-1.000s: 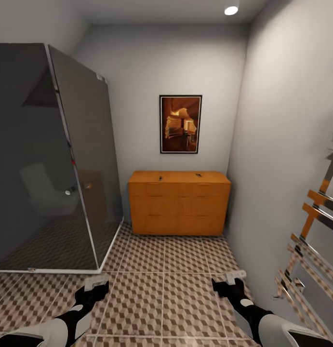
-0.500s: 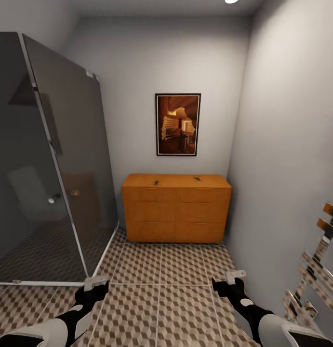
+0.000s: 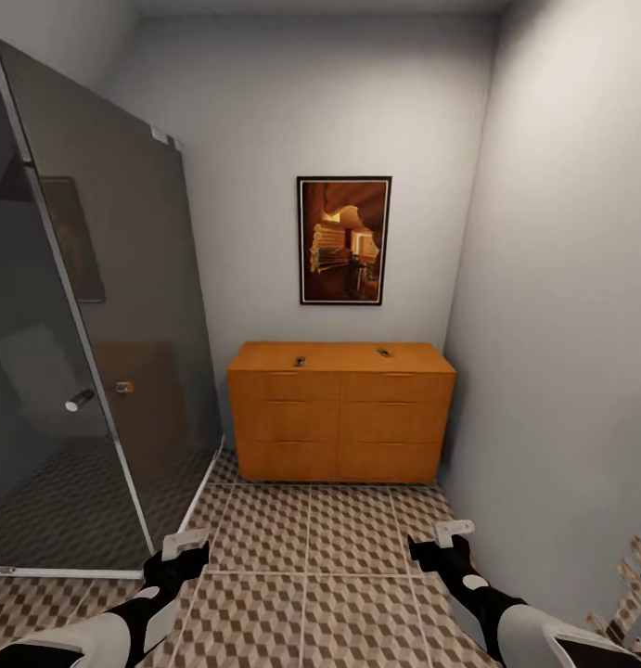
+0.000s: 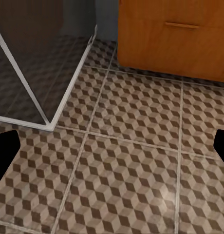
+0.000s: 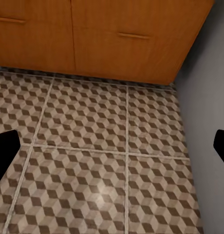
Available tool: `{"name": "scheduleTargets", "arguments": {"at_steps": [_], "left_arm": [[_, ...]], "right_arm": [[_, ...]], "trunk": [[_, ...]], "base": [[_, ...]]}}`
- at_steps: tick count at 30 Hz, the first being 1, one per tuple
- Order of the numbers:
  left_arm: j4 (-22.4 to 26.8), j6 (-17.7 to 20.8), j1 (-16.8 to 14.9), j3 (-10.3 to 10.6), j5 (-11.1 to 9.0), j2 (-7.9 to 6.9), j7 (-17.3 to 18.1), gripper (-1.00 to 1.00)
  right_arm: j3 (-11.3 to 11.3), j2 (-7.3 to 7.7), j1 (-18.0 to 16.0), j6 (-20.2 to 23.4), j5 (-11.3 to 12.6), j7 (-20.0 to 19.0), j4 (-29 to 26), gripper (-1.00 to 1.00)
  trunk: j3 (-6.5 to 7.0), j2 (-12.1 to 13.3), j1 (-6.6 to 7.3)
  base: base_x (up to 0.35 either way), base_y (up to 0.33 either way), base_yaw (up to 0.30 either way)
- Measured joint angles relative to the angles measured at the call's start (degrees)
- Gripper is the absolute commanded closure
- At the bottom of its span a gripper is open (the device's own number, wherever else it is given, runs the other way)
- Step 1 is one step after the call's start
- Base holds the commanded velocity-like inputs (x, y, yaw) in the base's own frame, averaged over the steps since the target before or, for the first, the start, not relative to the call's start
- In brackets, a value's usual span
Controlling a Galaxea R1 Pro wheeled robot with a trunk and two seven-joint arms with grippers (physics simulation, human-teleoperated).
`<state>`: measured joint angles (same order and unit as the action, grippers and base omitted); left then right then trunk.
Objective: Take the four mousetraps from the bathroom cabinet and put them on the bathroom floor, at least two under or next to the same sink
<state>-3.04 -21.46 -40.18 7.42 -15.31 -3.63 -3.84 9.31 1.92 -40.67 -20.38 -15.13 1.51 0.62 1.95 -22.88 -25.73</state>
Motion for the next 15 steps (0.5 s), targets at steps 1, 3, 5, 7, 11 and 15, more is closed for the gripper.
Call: {"name": "scheduleTargets", "arguments": {"at_steps": [1, 3, 5, 7, 11, 15], "left_arm": [[0.0, 0.0, 0.0, 0.0, 0.0, 0.0, 0.0, -1.0], [0.0, 0.0, 0.0, 0.0, 0.0, 0.0, 0.0, -1.0], [0.0, 0.0, 0.0, 0.0, 0.0, 0.0, 0.0, -1.0], [0.0, 0.0, 0.0, 0.0, 0.0, 0.0, 0.0, -1.0], [0.0, 0.0, 0.0, 0.0, 0.0, 0.03, 0.0, -1.0], [0.0, 0.0, 0.0, 0.0, 0.0, 0.06, 0.0, -1.0]], "right_arm": [[0.0, 0.0, 0.0, 0.0, 0.0, 0.0, 0.0, -1.0], [0.0, 0.0, 0.0, 0.0, 0.0, 0.0, 0.0, -1.0], [0.0, 0.0, 0.0, 0.0, 0.0, 0.0, 0.0, -1.0], [0.0, 0.0, 0.0, 0.0, 0.0, 0.0, 0.0, -1.0], [0.0, 0.0, 0.0, 0.0, 0.0, 0.0, 0.0, -1.0], [0.0, 0.0, 0.0, 0.0, 0.0, 0.0, 0.0, -1.0]], "trunk": [[0.0, 0.0, 0.0], [0.0, 0.0, 0.0], [0.0, 0.0, 0.0], [0.0, 0.0, 0.0], [0.0, 0.0, 0.0], [0.0, 0.0, 0.0]], "base": [[0.33, 0.0, 0.0], [0.33, 0.0, 0.0], [0.33, 0.0, 0.0], [0.33, 0.0, 0.0], [0.33, 0.0, 0.0], [0.33, -0.029, 0.0]]}}
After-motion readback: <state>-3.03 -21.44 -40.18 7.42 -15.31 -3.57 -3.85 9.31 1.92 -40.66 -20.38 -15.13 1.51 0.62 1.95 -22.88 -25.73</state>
